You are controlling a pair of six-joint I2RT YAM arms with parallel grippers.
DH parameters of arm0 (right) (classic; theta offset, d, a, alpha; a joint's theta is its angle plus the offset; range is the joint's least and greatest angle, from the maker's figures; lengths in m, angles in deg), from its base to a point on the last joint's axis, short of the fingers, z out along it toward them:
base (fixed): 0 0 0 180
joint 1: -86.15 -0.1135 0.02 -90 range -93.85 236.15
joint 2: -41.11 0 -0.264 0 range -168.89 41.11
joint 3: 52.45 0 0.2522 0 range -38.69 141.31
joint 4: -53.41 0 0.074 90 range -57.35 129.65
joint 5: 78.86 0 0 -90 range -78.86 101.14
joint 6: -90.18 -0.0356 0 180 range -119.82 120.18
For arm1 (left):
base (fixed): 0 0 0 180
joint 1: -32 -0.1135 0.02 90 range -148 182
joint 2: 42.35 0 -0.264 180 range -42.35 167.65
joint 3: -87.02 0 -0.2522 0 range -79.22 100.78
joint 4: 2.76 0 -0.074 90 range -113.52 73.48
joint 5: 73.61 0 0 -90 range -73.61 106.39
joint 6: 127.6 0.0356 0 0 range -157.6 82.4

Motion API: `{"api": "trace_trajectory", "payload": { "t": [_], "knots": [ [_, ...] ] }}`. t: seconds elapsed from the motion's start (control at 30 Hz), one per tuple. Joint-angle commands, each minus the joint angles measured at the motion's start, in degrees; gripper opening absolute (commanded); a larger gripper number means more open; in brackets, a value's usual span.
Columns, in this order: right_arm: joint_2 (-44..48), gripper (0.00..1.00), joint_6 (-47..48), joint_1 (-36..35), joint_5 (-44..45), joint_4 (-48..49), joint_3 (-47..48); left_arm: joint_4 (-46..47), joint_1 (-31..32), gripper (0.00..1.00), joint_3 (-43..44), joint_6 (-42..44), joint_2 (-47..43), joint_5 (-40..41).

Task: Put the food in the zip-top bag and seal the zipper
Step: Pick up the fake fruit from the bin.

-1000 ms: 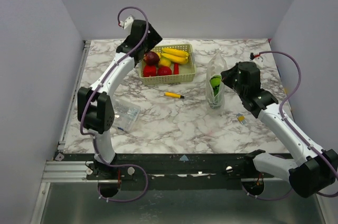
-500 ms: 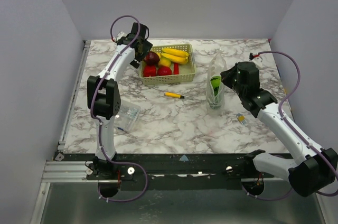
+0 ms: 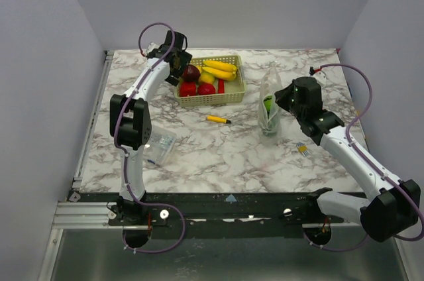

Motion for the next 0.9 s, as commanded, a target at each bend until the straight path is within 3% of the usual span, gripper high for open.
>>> {"api": "trace_trajectory", "payload": {
  "t": [0.0, 0.5, 0.57, 0.77, 0.87],
  "knots": [
    [-0.4, 0.00, -0.6, 0.2, -0.4, 1.3, -0.6, 5.0, 0.0, 0.84, -1.5, -3.0, 1.2, -4.3],
    [-1.7, 0.01, -0.4, 0.2, -0.5, 1.2, -0.1, 4.9, 0.1, 0.76, 1.8, -5.8, 6.2, -2.8],
    [-1.6, 0.01, -0.3, 0.2, -0.3, 1.1, -0.1, 4.8, 0.1, 0.72, 1.9, -5.3, 6.2, -2.0],
    [-1.4, 0.01, 1.1, 0.2, 0.4, 0.3, 1.0, 6.8, 0.1, 0.44, -0.4, -1.0, 3.2, -0.4],
    [-1.7, 0.01, 4.5, 0.2, 2.1, -0.8, 2.4, 6.7, 0.5, 0.40, -1.0, 2.7, 0.3, -0.2]
  ]
}}
